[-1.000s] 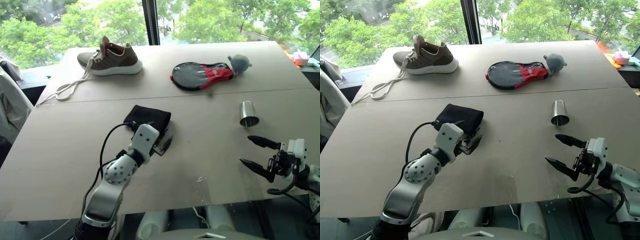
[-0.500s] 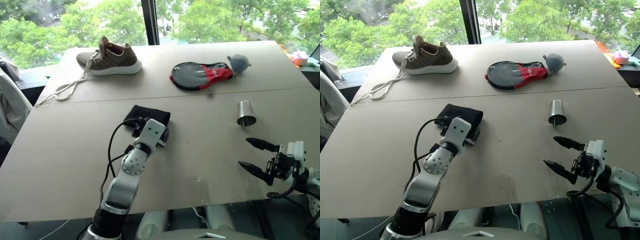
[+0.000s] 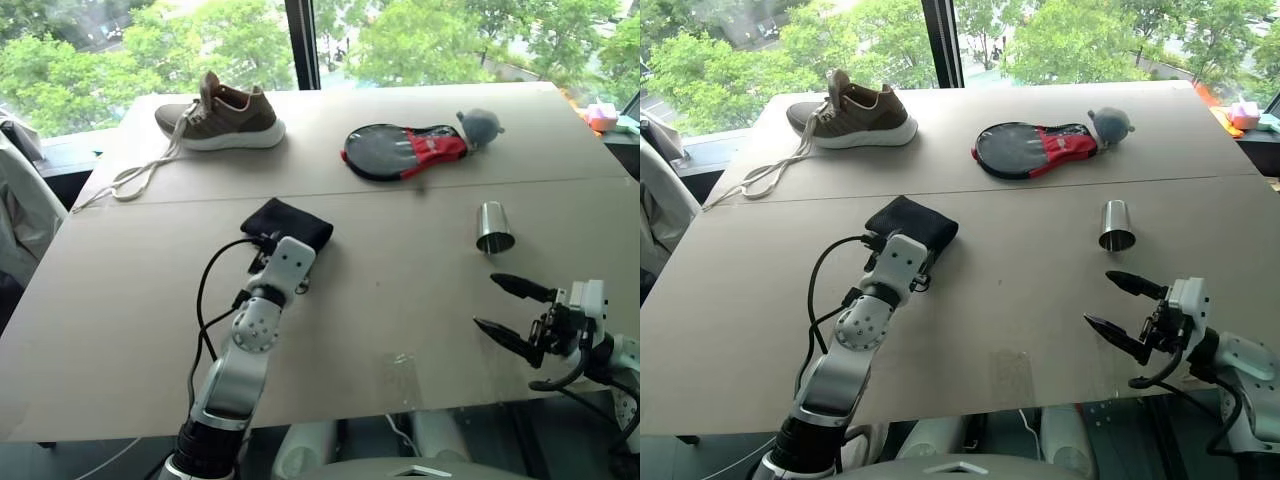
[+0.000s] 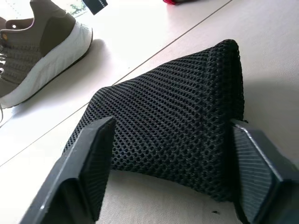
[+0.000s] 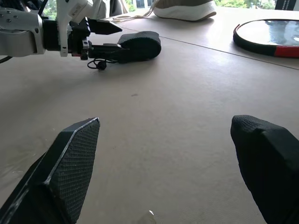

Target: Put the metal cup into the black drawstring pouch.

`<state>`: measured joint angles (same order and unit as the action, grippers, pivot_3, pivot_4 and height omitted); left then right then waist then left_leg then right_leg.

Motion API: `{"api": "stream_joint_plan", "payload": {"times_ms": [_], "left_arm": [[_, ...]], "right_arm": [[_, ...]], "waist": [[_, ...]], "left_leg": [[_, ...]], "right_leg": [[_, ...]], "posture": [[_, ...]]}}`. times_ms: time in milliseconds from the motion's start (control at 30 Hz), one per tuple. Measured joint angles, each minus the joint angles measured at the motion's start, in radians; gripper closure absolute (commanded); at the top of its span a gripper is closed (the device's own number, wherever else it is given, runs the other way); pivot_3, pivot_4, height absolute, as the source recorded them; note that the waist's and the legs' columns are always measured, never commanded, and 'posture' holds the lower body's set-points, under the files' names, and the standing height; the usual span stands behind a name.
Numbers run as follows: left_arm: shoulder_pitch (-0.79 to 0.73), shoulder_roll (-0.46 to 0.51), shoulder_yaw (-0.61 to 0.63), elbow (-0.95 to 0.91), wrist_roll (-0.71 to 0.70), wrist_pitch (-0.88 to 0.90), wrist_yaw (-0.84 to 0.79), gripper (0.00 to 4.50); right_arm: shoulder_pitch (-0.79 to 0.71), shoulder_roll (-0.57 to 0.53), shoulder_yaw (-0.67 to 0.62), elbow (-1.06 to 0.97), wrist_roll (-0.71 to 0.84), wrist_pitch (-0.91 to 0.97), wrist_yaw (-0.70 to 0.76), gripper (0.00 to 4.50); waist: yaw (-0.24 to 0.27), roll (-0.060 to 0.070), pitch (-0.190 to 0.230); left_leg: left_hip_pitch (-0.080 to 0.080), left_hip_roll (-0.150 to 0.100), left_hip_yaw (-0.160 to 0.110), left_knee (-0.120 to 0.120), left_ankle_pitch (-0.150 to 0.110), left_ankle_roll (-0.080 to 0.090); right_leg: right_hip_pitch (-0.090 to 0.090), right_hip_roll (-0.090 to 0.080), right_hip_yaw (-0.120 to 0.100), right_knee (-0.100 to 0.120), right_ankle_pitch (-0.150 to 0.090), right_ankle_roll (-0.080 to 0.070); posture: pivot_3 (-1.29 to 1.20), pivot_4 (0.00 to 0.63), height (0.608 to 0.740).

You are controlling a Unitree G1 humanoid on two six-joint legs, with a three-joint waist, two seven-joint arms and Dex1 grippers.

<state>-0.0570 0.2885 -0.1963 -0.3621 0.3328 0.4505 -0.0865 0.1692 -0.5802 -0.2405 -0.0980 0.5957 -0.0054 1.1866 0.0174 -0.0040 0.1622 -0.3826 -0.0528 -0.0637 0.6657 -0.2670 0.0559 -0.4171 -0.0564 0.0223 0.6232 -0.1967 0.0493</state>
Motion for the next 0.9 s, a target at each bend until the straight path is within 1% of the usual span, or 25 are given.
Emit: {"api": "stream_joint_plan", "payload": {"times_ms": [67, 133, 333, 433, 467, 500, 600, 633, 700, 767, 900], "left_arm": [[0.002, 0.005, 0.0, 0.006, 0.009, 0.0, -0.002, 3.61], [0.002, 0.016, -0.001, 0.019, 0.027, 0.001, -0.004, 4.45], [0.001, 0.016, 0.007, 0.028, 0.037, -0.001, -0.005, 4.45], [-0.017, -0.011, 0.036, 0.033, 0.016, 0.005, -0.011, 4.45], [-0.034, -0.033, 0.054, 0.033, -0.011, 0.017, -0.023, 4.45], [-0.048, -0.047, 0.064, 0.033, -0.031, 0.024, -0.031, 4.45], [-0.071, -0.078, 0.096, 0.025, -0.092, 0.032, -0.057, 4.45], [-0.075, -0.093, 0.117, 0.016, -0.133, 0.04, -0.078, 4.45], [-0.077, -0.096, 0.134, 0.004, -0.187, 0.042, -0.115, 4.45], [-0.076, -0.092, 0.154, -0.009, -0.238, 0.041, -0.152, 4.45], [-0.073, -0.084, 0.178, -0.021, -0.312, 0.041, -0.204, 4.45]], "right_arm": [[0.0, 0.0, 0.001, 0.0, -0.003, 0.001, -0.004, 0.0], [-0.002, 0.001, 0.004, 0.0, -0.006, 0.001, -0.01, 0.0], [-0.008, 0.001, 0.01, 0.001, -0.034, 0.003, -0.038, 0.0], [-0.04, 0.008, 0.02, -0.002, -0.12, -0.001, -0.139, 0.0], [-0.061, 0.041, 0.022, -0.005, -0.181, -0.011, -0.227, 0.0], [-0.068, 0.061, 0.027, -0.01, -0.217, -0.026, -0.276, 0.0], [-0.07, 0.098, 0.033, -0.011, -0.324, -0.108, -0.387, 0.0], [-0.075, 0.105, 0.03, 0.015, -0.389, -0.175, -0.445, 0.0], [-0.098, 0.115, 0.016, 0.085, -0.469, -0.248, -0.541, 0.0], [-0.114, 0.117, 0.002, 0.15, -0.519, -0.284, -0.62, 0.0], [-0.165, 0.132, -0.001, 0.209, -0.547, -0.277, -0.703, 0.0]], "waist": [[0.0, 0.0, 0.0], [0.0, 0.0, 0.0], [0.0, 0.0, 0.0], [0.0, 0.0, 0.0], [0.0, 0.0, 0.0], [0.0, 0.0, 0.0], [0.002, 0.0, 0.0], [0.001, 0.0, 0.0], [-0.001, 0.0, 0.0], [-0.002, 0.0, 0.0], [-0.005, 0.0, 0.0]], "left_leg": [[0.0, 0.0, 0.0, 0.0, 0.0, 0.0], [0.0, 0.0, 0.0, 0.0, 0.0, 0.0], [0.0, 0.0, 0.0, 0.0, 0.0, 0.0], [0.0, 0.0, 0.0, 0.0, 0.0, 0.0], [0.0, 0.0, -0.001, 0.0, -0.001, -0.002], [0.0, 0.0, -0.001, 0.0, -0.002, -0.004], [-0.001, -0.001, -0.001, 0.0, -0.001, -0.004], [-0.001, -0.002, 0.0, 0.0, 0.0, -0.007], [-0.001, -0.002, 0.002, 0.0, 0.002, -0.008], [-0.001, -0.002, 0.003, 0.0, 0.003, -0.006], [0.0, -0.002, 0.003, 0.0, 0.003, -0.005]], "right_leg": [[0.0, 0.0, 0.0, 0.0, 0.0, 0.0], [0.0, 0.0, 0.0, 0.0, 0.0, 0.0], [0.0, 0.0, 0.0, 0.0, 0.0, 0.0], [0.0, 0.0, 0.0, 0.0, 0.0, 0.0], [0.0, 0.0, -0.001, 0.0, 0.0, 0.0], [-0.001, 0.0, -0.001, 0.001, 0.0, 0.0], [-0.002, 0.0, -0.001, 0.001, 0.0, 0.0], [-0.002, 0.0, -0.002, 0.001, 0.0, 0.0], [-0.002, 0.0, -0.002, 0.001, 0.0, 0.0], [-0.002, 0.0, -0.002, 0.001, 0.0, 0.0], [-0.002, 0.001, -0.001, 0.002, 0.0, 0.0]], "posture": [[0.0, 0.15, 0.74], [0.0, 0.15, 0.74], [0.0, 0.15, 0.74], [0.0, 0.15, 0.74], [0.0, 0.15, 0.74], [0.0, 0.15, 0.74], [0.0, 0.15, 0.74], [0.0, 0.15, 0.74], [0.0, 0.15, 0.74], [0.0, 0.15, 0.74], [0.0, 0.15, 0.74]]}}
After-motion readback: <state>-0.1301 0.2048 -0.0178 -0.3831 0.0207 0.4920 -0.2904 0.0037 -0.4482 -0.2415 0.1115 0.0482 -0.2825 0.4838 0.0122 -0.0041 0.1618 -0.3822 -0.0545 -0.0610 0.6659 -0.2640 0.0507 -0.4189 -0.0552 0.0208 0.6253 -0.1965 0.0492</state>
